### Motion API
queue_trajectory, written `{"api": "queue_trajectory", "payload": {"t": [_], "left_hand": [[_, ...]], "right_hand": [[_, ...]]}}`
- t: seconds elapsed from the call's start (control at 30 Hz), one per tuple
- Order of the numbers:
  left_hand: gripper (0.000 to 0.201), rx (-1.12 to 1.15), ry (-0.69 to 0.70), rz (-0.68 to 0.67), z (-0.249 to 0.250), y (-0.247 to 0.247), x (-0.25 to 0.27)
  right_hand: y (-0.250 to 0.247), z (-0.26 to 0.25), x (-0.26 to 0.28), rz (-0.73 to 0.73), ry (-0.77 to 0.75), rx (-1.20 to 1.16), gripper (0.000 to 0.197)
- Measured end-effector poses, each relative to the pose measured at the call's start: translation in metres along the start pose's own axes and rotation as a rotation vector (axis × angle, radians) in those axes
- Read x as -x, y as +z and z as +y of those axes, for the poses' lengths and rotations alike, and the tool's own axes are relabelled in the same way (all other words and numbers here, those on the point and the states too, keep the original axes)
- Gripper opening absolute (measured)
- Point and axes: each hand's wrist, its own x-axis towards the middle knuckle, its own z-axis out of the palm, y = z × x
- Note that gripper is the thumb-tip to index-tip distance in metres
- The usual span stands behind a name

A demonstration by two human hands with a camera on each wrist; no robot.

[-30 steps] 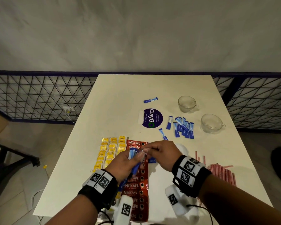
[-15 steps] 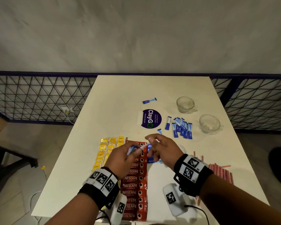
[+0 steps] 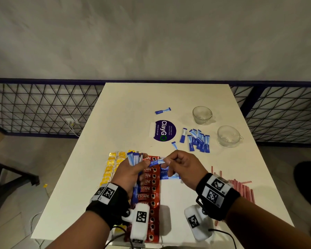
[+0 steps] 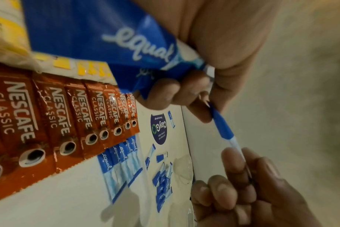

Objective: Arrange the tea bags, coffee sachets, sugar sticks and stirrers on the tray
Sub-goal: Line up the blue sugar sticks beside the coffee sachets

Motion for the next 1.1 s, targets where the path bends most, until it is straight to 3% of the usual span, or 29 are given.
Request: {"api": "queue_trajectory", "payload": {"t": [0.1,0.17,0.27,0.4,0.6,0.73,1.0,1.1], "left_hand": [[0.012,-0.105,0.073,0.084,-0.002,0.002,-0.003],[0.016,-0.316,0.149,0.130,-0.001,0.002,-0.004],[0.015,-0.440,0.214,0.119,-0.002,0.008,-0.004],[0.017,-0.461,0.202,0.110,-0.006,0.019,-0.001],[0.020,-0.528,0.123,0.200,-0.010,0.000,0.004],[0.019,-0.494,0.089,0.232,-0.015,-0.022,0.010],[0.021,-0.477,0.029,0.265,-0.022,-0.042,0.018],[0.022,-0.483,0.026,0.270,-0.023,-0.045,0.019]], "right_hand": [[-0.006,0.013,0.001,0.033,0.012,0.106,0.009],[-0.012,0.024,0.000,0.072,-0.034,0.317,0.028],[-0.014,0.024,-0.002,0.022,-0.182,0.655,0.036],[-0.008,0.029,-0.004,-0.020,-0.380,0.899,0.026],[-0.013,0.061,-0.014,-0.119,-0.071,1.112,0.025],[-0.014,0.086,-0.020,-0.172,0.152,1.025,0.020],[-0.007,0.099,-0.030,-0.178,0.091,1.156,0.027],[-0.005,0.099,-0.028,-0.244,0.050,1.241,0.028]]}}
